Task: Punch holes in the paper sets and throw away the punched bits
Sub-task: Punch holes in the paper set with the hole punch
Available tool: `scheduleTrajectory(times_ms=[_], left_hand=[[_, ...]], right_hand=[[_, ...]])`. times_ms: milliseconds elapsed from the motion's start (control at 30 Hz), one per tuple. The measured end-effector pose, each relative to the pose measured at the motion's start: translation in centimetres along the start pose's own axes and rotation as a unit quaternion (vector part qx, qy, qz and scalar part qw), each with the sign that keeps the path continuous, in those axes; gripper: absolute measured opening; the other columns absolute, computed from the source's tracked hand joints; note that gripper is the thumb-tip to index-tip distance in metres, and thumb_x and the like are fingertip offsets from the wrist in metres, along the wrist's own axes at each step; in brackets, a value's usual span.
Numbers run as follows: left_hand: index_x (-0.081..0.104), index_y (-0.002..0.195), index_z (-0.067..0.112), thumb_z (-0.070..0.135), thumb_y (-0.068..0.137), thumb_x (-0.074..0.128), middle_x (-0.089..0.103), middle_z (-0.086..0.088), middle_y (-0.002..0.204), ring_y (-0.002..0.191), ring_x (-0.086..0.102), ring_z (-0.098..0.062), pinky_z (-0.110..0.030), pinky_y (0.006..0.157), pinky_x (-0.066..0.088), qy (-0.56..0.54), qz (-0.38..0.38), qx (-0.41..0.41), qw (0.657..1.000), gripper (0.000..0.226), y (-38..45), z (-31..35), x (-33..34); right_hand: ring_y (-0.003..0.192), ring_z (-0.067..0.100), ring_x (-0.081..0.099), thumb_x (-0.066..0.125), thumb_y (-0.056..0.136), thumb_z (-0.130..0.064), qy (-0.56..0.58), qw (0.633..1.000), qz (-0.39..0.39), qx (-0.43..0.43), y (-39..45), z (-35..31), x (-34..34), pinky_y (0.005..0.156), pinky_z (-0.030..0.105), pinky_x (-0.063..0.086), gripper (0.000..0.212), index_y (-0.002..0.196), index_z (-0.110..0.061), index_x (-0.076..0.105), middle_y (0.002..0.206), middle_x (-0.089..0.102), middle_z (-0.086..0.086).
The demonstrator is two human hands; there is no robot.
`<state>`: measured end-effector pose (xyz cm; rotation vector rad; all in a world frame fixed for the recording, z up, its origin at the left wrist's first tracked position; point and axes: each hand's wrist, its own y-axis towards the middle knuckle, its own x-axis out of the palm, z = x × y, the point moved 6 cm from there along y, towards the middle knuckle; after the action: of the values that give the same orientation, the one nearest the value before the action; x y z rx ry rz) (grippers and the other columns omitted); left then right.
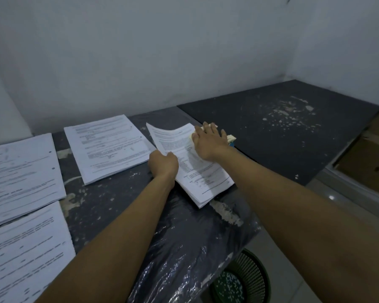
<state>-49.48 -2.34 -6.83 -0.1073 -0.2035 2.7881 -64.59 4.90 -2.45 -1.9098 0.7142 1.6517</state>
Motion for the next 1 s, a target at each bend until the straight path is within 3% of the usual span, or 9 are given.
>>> scheduleTrajectory(times_ms=[167, 333, 467, 567, 667, 767, 867, 933, 1000], left_hand=[[0.064, 0.108, 0.007, 0.009, 0.097, 0.054, 0.068, -0.006, 0.113, 0.083, 0.058, -0.019, -0.022, 0.055, 0.042, 0.007, 0.008, 0.002, 1.0, 0.015, -0.3, 0.3, -0.1], [0.06, 0.098, 0.016, 0.007, 0.097, 0.054, 0.064, 0.001, 0.101, 0.071, 0.055, -0.007, -0.019, 0.052, 0.041, -0.014, 0.005, 0.0, 1.0, 0.01, -0.2, 0.4, -0.1], [0.061, 0.101, 0.018, 0.009, 0.098, 0.056, 0.064, 0.001, 0.103, 0.076, 0.059, -0.012, -0.025, 0.064, 0.05, -0.017, -0.001, 0.002, 1.0, 0.011, -0.3, 0.3, -0.3], [0.066, 0.111, 0.012, 0.01, 0.098, 0.056, 0.068, -0.003, 0.111, 0.089, 0.064, -0.022, -0.036, 0.077, 0.057, -0.012, -0.006, 0.005, 1.0, 0.016, -0.4, 0.2, -0.4], [0.065, 0.109, 0.012, 0.011, 0.099, 0.056, 0.069, -0.005, 0.111, 0.087, 0.064, -0.022, -0.032, 0.07, 0.054, 0.0, -0.008, 0.016, 1.0, 0.014, -0.5, 0.6, -0.6], [0.064, 0.108, 0.011, 0.012, 0.099, 0.055, 0.069, -0.006, 0.111, 0.087, 0.063, -0.021, -0.032, 0.071, 0.053, 0.018, -0.008, 0.042, 0.999, 0.013, -0.8, 1.5, -1.5], [0.066, 0.108, 0.013, 0.014, 0.1, 0.053, 0.07, -0.004, 0.108, 0.086, 0.065, -0.019, -0.028, 0.068, 0.053, 0.046, -0.008, 0.074, 0.996, 0.015, -1.2, 2.6, -3.3], [0.065, 0.1, 0.017, 0.015, 0.1, 0.053, 0.07, -0.002, 0.104, 0.081, 0.064, -0.015, -0.024, 0.06, 0.05, 0.062, -0.009, 0.102, 0.993, 0.012, -1.5, 3.4, -5.1], [0.068, 0.103, 0.017, 0.016, 0.1, 0.054, 0.071, -0.001, 0.103, 0.086, 0.067, -0.018, -0.029, 0.067, 0.055, 0.066, -0.007, 0.126, 0.99, 0.014, -2.0, 4.2, -7.4]], right_hand=[[0.147, 0.031, 0.025, 0.008, 0.105, -0.044, 0.157, 0.987, -0.028, 0.011, -0.2, 0.3, -2.7, 0.118, 0.053, 0.02, 0.055, 0.148, -0.024, 0.036, 0.162, 0.026, 0.008], [0.122, 0.032, 0.054, 0.011, 0.089, -0.08, 0.247, 0.968, -0.023, 0.025, -1.0, 0.4, -4.5, 0.09, 0.047, 0.041, 0.082, 0.131, -0.026, 0.057, 0.136, 0.057, 0.006], [0.092, 0.02, 0.06, 0.026, 0.097, -0.067, 0.279, 0.96, -0.004, 0.03, -0.3, 1.2, -4.8, 0.083, 0.041, 0.041, 0.06, 0.108, -0.02, 0.062, 0.116, 0.064, 0.004], [0.09, 0.016, 0.053, 0.03, 0.1, -0.062, 0.288, 0.957, 0.017, 0.023, 0.0, 1.2, -5.0, 0.085, 0.04, 0.038, 0.061, 0.122, -0.014, 0.062, 0.127, 0.06, 0.005], [0.096, 0.024, 0.06, 0.034, 0.1, -0.056, 0.299, 0.953, 0.03, 0.035, 0.0, 1.1, -5.1, 0.091, 0.049, 0.047, 0.066, 0.122, 0.0, 0.06, 0.125, 0.063, 0.016], [0.081, 0.009, 0.055, 0.044, 0.096, -0.053, 0.328, 0.942, 0.05, 0.054, 0.0, 1.0, -5.7, 0.087, 0.041, 0.049, 0.062, 0.123, -0.001, 0.061, 0.121, 0.066, 0.009], [0.064, 0.012, 0.056, 0.051, 0.094, -0.038, 0.31, 0.945, 0.085, 0.058, -0.3, 0.8, -6.7, 0.077, 0.037, 0.052, 0.038, 0.092, -0.007, 0.075, 0.082, 0.07, 0.004], [0.055, 0.018, 0.051, 0.052, 0.093, -0.022, 0.285, 0.947, 0.14, 0.043, -1.3, 0.1, -7.4, 0.069, 0.034, 0.048, 0.032, 0.065, -0.014, 0.065, 0.063, 0.06, 0.003], [0.082, 0.025, 0.063, 0.054, 0.093, -0.01, 0.24, 0.95, 0.199, 0.021, -2.6, -1.1, -7.6, 0.095, 0.039, 0.048, 0.022, 0.087, -0.013, 0.074, 0.087, 0.072, 0.008]])
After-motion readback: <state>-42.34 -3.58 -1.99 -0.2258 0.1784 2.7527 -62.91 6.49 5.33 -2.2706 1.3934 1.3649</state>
